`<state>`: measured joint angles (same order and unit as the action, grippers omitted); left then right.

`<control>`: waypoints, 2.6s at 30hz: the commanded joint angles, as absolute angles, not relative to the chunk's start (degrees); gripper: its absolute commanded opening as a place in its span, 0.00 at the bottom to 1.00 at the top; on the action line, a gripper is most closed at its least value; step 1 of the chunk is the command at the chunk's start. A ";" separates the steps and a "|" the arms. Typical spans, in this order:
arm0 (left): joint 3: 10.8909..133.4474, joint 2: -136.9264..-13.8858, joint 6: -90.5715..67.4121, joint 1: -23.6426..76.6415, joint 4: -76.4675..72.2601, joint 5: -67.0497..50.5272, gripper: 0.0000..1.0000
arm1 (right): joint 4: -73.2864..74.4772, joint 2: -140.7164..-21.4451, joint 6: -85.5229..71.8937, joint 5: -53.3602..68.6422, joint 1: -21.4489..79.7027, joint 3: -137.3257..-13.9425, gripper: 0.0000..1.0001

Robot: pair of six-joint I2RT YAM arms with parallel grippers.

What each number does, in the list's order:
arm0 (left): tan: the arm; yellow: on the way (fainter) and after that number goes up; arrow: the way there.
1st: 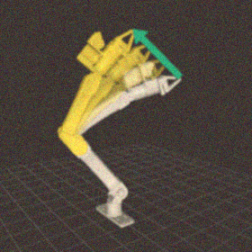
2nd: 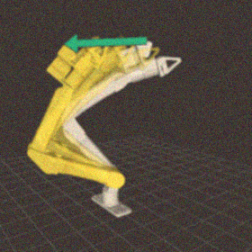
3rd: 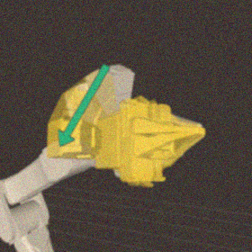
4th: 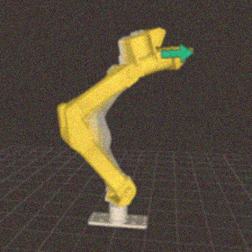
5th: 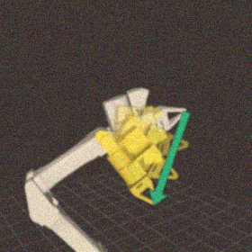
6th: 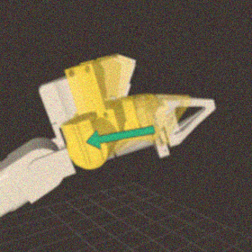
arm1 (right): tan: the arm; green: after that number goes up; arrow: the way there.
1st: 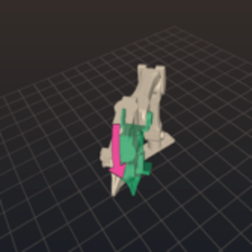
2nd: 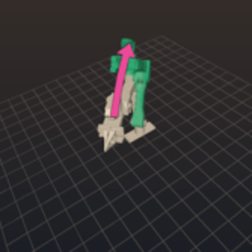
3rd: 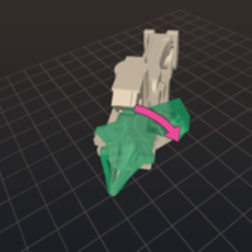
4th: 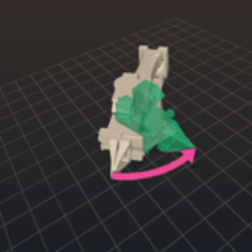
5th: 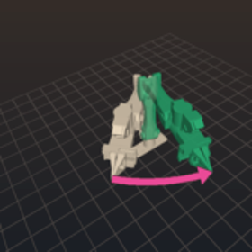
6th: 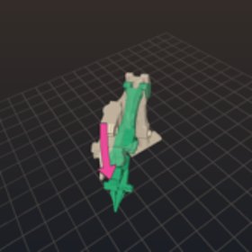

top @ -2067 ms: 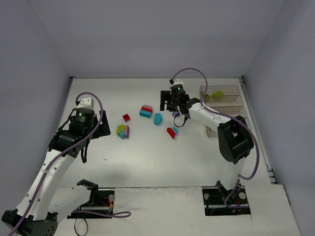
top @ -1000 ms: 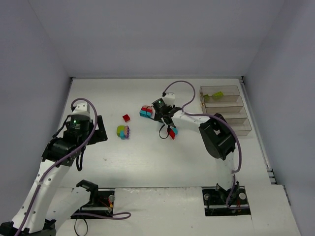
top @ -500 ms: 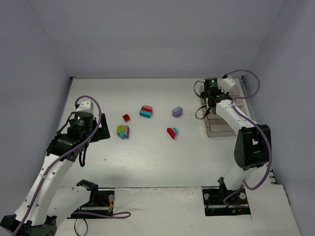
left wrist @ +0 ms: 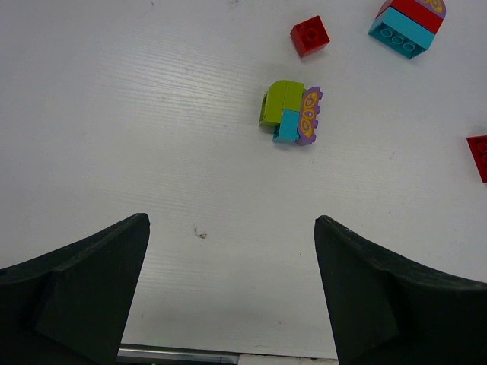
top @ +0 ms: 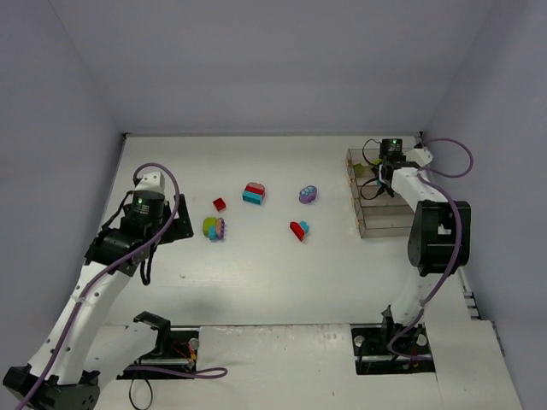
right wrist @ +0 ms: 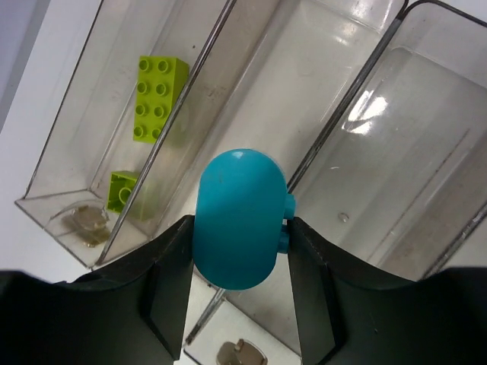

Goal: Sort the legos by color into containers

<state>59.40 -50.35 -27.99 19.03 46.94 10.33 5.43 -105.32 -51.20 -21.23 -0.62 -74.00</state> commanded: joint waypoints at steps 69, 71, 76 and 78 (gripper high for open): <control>61.00 -49.92 -28.65 19.25 47.28 11.25 0.83 | 3.34 -119.61 -44.91 -11.07 24.96 -85.34 0.64; 61.00 -49.83 -28.65 19.25 47.55 11.34 0.83 | 3.52 -119.88 -45.35 -11.42 25.22 -84.99 0.55; 60.64 -49.40 -28.56 19.25 47.73 11.69 0.83 | 3.69 -118.31 -45.00 -12.83 25.49 -83.32 0.17; 60.56 -49.39 -28.48 19.25 47.46 11.60 0.83 | 3.78 -116.38 -44.04 -14.40 25.40 -82.36 0.00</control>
<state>59.77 -49.87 -28.73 19.03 47.86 10.46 3.29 -119.85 -44.31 -10.68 25.28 -82.96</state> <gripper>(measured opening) 0.831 0.435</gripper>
